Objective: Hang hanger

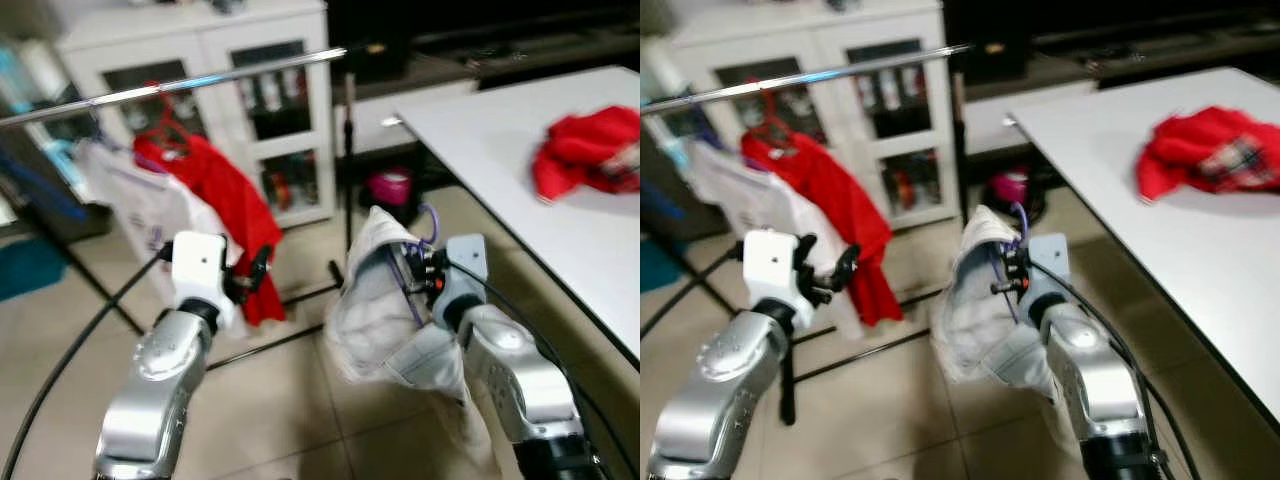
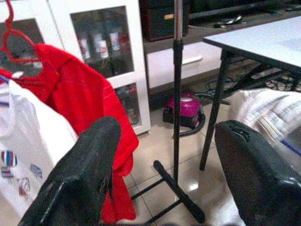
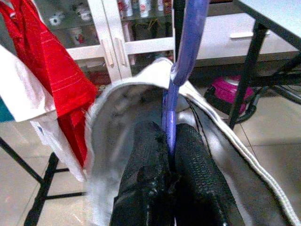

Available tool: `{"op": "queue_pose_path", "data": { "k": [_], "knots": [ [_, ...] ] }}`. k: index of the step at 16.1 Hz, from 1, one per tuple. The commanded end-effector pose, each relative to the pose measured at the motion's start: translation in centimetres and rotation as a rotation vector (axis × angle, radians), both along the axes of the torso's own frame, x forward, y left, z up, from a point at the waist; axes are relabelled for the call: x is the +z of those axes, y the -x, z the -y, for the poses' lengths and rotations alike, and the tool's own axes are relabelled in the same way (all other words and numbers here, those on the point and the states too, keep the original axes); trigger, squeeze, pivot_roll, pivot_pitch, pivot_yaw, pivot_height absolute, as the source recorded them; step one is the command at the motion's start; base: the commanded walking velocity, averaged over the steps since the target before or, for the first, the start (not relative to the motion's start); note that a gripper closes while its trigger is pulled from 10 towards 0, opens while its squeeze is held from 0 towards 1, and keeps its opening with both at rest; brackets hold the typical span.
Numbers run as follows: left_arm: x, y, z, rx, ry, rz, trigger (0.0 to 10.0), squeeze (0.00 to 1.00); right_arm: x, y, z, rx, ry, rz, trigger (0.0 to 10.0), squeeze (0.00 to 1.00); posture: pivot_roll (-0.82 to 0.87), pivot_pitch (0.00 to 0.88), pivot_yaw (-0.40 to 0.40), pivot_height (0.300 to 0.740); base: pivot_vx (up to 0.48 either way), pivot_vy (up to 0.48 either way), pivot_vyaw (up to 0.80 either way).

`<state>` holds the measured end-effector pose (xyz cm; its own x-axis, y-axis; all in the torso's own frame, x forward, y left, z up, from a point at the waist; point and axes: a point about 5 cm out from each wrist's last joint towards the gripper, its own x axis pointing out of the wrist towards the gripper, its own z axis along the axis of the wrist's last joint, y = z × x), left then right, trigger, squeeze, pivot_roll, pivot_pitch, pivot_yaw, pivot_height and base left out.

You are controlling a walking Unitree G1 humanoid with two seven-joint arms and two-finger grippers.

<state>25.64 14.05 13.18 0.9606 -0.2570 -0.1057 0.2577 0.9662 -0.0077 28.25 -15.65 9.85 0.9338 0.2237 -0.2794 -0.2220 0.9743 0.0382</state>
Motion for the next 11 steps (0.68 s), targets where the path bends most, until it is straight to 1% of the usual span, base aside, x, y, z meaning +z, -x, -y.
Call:
{"op": "queue_pose_path", "data": {
  "k": [1, 5, 11],
  "knots": [
    [0.16, 0.05, -0.58, 0.010, -0.032, 0.003, 10.0, 0.00, 1.95, -0.76, -0.40, -0.004, -0.040, 0.094, 10.0, 0.00, -0.07, 0.000, 0.083, 0.740, 0.304, 0.000, 0.00],
    [0.20, 0.07, -0.55, 0.007, -0.034, 0.006, 10.0, 0.00, 2.07, -0.76, -0.62, 0.024, -0.033, 0.097, 10.0, 0.00, -0.07, 0.000, 0.084, 0.740, 0.300, 0.000, 0.00],
    [0.24, 0.07, -0.57, 0.010, -0.040, 0.007, 10.0, 0.00, 2.20, -1.12, -0.53, 0.019, -0.029, 0.105, 10.0, 0.00, -0.06, 0.000, 0.076, 0.740, 0.300, 0.000, 0.00]
  ]
}}
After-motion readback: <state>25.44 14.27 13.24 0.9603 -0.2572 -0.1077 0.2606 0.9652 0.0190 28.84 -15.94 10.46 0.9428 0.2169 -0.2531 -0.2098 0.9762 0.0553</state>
